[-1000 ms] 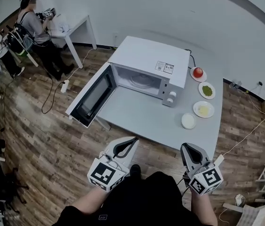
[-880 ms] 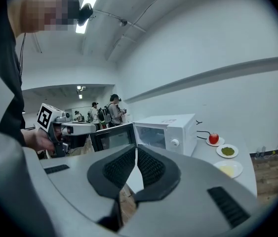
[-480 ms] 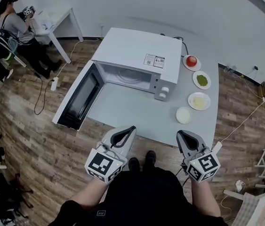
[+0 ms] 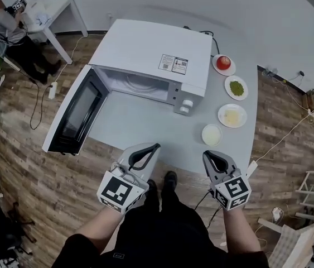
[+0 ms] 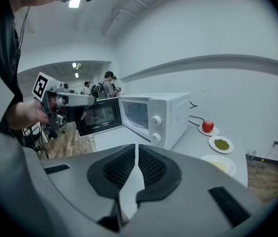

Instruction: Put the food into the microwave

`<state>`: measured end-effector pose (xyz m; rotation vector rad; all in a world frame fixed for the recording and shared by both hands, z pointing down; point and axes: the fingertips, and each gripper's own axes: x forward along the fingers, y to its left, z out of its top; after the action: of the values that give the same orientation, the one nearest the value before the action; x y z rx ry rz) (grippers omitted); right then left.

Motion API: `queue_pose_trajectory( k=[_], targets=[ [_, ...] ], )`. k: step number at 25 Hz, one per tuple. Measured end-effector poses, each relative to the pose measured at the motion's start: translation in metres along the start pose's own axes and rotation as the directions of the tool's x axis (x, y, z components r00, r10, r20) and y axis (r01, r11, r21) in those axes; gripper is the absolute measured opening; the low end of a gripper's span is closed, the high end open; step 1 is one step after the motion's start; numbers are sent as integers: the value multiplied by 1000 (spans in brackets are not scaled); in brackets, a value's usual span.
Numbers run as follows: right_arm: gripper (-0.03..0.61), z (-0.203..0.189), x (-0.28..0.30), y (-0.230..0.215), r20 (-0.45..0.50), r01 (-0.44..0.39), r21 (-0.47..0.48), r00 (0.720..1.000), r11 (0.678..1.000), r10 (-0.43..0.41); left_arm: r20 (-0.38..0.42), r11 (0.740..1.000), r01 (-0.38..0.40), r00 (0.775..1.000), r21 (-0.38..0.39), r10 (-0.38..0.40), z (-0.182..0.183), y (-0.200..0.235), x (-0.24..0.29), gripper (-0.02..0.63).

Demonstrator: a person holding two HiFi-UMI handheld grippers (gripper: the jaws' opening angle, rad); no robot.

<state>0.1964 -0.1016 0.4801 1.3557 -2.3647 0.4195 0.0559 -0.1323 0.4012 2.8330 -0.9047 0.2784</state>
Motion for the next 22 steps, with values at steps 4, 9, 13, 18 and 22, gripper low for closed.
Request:
queue_pose_trajectory(
  k=[4,9,13,18,22],
  targets=[
    [29,-30,22,-20,-95,17,-60,995,998,-23,-7,1000,14,1000,-8,-14,-15,8,17,8],
    [92,-67,43,-43,-206,41,-122,976,992,-66,-31,998,40,999,-44,-41,-41,10,33,8],
    [103,-91,58,-62,-267,61,-208,957,976,-116,-42,997,59,997,-57,-61,-57,10,45,8],
    [130,-117,73,-82,-342,62,-280,926,958,-160,-74,996,92,993,-15,-93,-75,10,61,8],
    [130,-128,78,-85,-388,44,-333,904,942,-179,-104,995,98,990,31,-94,-90,15,73,8]
  ],
)
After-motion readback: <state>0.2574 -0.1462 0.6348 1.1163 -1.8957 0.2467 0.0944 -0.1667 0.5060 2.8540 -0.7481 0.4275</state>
